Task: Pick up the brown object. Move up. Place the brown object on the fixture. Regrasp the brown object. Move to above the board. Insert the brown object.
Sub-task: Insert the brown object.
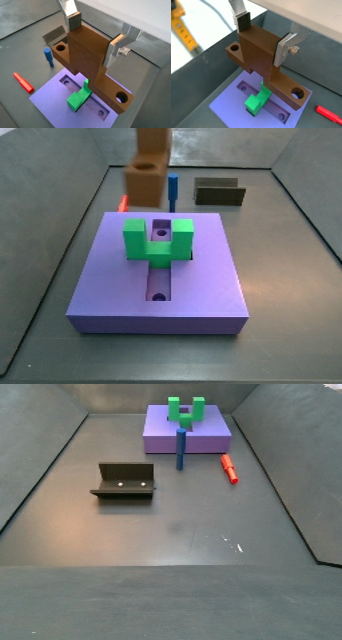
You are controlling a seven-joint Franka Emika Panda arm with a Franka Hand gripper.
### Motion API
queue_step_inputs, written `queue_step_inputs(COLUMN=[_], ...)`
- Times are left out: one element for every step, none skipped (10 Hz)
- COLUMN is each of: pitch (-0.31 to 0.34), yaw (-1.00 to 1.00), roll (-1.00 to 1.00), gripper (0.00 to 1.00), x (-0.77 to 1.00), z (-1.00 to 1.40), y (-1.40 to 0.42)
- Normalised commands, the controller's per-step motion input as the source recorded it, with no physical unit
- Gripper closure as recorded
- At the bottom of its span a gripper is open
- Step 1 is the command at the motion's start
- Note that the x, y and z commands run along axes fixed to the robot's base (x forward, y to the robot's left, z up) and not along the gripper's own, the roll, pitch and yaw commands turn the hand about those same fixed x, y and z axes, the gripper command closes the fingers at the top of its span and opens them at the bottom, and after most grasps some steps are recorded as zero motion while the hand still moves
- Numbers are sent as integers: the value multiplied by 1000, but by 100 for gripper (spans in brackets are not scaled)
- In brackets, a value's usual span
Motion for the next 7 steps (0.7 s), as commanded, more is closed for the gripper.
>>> queue_step_inputs(pitch=[-59,-4,33,74,33,17,4], yaw=[680,523,126,0,0,-29,-140], roll=[283,383,489,419,293,166,106], gripper=[100,100,100,100,100,100,100], x=[14,57,0,0,-3,0,0], z=[-446,-340,-340,-374,-400,-351,-317], y=[-131,-183,-269,-209,-180,-106,-49])
